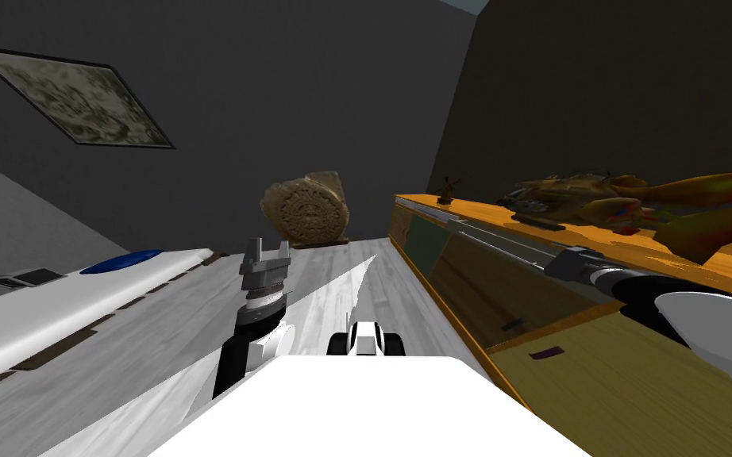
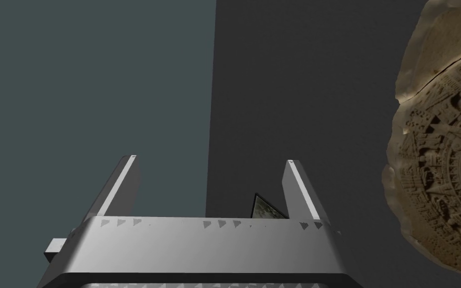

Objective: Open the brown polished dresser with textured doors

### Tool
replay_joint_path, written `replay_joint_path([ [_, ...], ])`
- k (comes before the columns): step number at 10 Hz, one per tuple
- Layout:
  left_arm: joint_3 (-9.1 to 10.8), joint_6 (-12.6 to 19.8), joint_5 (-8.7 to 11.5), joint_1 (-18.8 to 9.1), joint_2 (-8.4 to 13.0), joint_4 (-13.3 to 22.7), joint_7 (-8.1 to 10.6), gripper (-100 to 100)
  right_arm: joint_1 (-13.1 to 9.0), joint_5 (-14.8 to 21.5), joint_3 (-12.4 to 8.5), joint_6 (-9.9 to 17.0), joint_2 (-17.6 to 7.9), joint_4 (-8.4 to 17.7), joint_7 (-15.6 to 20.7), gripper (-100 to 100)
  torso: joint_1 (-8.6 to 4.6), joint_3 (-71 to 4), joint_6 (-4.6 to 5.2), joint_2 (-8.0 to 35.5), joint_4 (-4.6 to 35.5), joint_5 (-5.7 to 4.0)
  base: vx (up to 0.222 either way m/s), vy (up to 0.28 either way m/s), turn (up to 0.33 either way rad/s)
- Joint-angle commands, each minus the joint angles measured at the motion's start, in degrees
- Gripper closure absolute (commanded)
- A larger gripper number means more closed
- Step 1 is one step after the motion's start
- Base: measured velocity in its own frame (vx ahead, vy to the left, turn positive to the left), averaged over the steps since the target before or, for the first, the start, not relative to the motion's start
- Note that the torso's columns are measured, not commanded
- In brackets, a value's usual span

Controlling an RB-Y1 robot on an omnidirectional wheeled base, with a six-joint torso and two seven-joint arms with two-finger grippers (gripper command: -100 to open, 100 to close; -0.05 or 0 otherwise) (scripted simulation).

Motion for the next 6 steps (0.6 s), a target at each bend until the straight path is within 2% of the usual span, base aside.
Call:
replay_joint_path([
  [1,0.00,0.00,0.00,0.00,0.00,0.00,0.00,0,-0.04,0.15,0.00,0.05,-0.04,0.16,0.15,0,0.01,0.03,-0.01,0.06,0.01,0.00,0.000,0.000,0.000],
  [6,0.00,0.00,0.00,0.00,0.00,0.00,0.00,0,0.01,0.15,-0.05,0.04,-0.03,0.15,0.14,0,0.02,0.13,0.00,0.19,0.06,0.01,0.000,0.000,0.000],
])
